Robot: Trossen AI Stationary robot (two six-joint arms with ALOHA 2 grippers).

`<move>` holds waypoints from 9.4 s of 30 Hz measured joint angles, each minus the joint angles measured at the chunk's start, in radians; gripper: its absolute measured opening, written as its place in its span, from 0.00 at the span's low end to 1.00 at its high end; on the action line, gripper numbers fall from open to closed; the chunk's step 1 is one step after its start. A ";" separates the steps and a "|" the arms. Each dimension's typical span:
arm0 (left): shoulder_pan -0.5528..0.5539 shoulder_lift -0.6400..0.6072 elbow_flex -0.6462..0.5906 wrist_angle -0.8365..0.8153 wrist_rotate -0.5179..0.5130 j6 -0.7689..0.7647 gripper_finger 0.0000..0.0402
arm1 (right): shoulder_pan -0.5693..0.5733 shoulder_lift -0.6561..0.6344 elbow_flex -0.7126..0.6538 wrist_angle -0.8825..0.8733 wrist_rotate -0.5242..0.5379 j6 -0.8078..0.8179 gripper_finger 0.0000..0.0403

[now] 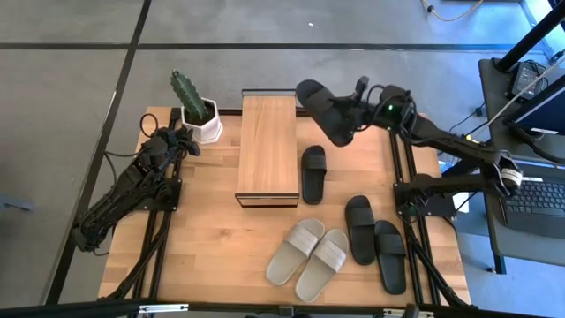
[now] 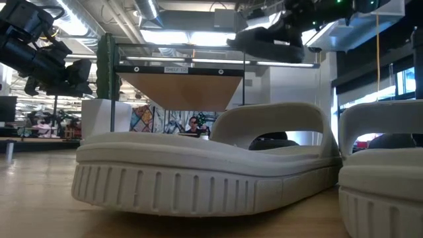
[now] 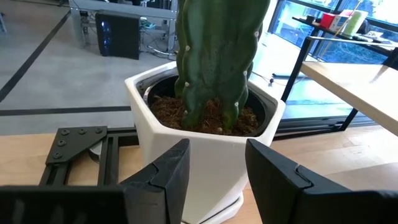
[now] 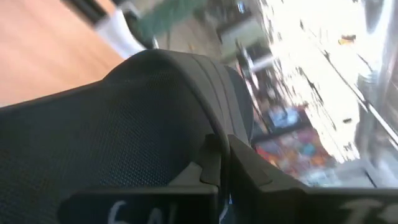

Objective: Pick and place slides into the shelf
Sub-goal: Put the top right black slide on the shelf

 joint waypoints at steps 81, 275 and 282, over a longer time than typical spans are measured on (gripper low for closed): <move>0.000 0.000 0.000 0.000 -0.005 0.056 0.37 | -0.160 1.037 0.905 -0.015 -0.826 -0.314 0.03; 0.000 0.001 0.000 -0.009 -0.013 0.057 0.37 | -0.039 0.972 0.904 -0.347 -0.295 0.005 0.51; 0.000 0.001 0.000 -0.010 -0.015 0.058 0.37 | -0.029 0.896 0.904 -0.472 -0.280 0.056 0.51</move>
